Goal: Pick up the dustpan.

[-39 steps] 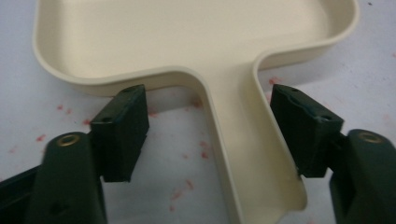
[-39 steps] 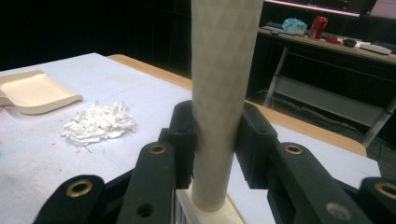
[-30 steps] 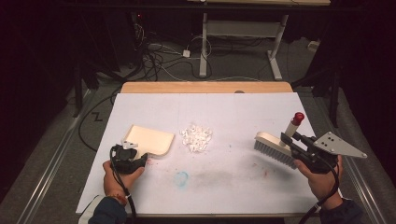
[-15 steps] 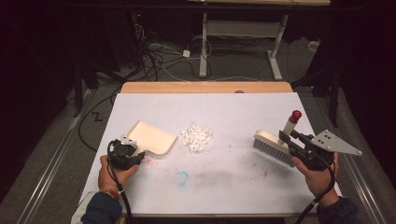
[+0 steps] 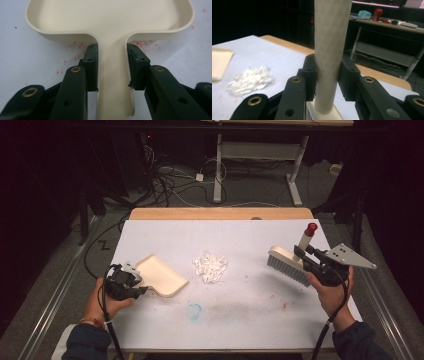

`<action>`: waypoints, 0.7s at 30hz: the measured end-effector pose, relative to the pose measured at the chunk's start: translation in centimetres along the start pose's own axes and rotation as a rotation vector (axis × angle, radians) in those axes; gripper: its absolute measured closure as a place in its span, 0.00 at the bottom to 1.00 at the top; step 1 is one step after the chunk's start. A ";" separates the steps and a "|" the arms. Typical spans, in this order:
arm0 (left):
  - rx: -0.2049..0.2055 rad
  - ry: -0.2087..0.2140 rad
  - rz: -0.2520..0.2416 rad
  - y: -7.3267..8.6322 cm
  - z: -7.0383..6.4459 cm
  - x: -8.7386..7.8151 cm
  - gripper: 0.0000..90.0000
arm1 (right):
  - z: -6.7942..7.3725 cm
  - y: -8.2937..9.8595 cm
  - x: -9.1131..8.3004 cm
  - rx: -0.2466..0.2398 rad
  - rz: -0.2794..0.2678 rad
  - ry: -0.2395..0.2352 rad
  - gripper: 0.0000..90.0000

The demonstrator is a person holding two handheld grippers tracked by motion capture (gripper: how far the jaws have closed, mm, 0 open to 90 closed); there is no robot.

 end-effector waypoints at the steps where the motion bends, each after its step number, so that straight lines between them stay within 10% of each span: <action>1: 0.006 0.000 0.001 0.1 0.0 -0.2 0.71 | -0.1 -0.2 0.5 0.002 0.000 0.002 0.79; 21: 0.081 0.001 0.042 0.4 -1.4 -0.5 0.71 | 1.3 -2.5 6.0 0.039 0.018 -0.009 0.79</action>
Point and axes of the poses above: each handheld gripper's, and its own axes: x roughly forward along the jaws, y roughly out of its underside, z roughly to its left, the point moved 3 cm from there along x, roughly forward along the jaws, and after that the axes turned 12 degrees about z, right-handed, at the moved point
